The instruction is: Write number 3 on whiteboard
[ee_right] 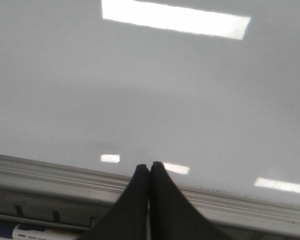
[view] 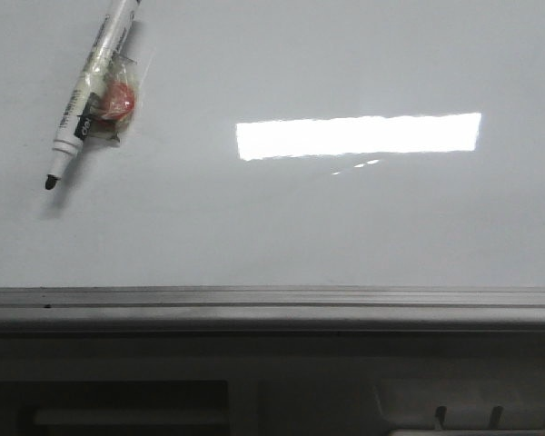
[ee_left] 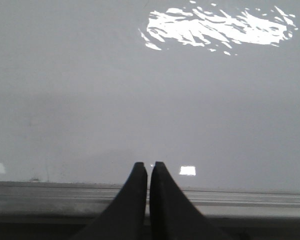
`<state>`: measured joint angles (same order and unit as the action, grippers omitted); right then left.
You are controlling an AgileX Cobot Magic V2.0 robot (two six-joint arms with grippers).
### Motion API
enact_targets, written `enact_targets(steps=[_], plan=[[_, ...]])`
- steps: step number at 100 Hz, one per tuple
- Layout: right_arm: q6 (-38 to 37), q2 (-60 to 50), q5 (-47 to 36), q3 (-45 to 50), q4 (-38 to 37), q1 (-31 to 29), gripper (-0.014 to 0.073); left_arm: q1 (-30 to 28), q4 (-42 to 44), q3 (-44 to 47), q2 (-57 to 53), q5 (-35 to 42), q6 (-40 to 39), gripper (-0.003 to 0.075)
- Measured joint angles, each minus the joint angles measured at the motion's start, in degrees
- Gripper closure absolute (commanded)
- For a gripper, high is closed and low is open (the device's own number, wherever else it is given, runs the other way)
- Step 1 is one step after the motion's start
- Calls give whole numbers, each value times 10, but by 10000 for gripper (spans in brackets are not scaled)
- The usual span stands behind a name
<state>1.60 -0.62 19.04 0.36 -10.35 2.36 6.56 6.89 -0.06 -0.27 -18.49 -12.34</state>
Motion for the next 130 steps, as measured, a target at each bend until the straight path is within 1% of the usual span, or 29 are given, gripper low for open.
enact_targets(steps=[103, 110, 116, 124, 130], plan=[[0, 0, -5, 0, 0, 0, 644, 0, -1, 0, 0, 0, 0, 741], [0, 0, -24, 0, -1, 0, 644, 0, -9, 0, 0, 1, 0, 741], [0, 0, -58, 0, 6, 0, 644, 0, -32, 0, 0, 6, 0, 741], [0, 0, -117, 0, 45, 0, 644, 0, -69, 0, 0, 21, 0, 741], [0, 0, -167, 0, 82, 0, 644, 0, -125, 0, 0, 39, 0, 741]])
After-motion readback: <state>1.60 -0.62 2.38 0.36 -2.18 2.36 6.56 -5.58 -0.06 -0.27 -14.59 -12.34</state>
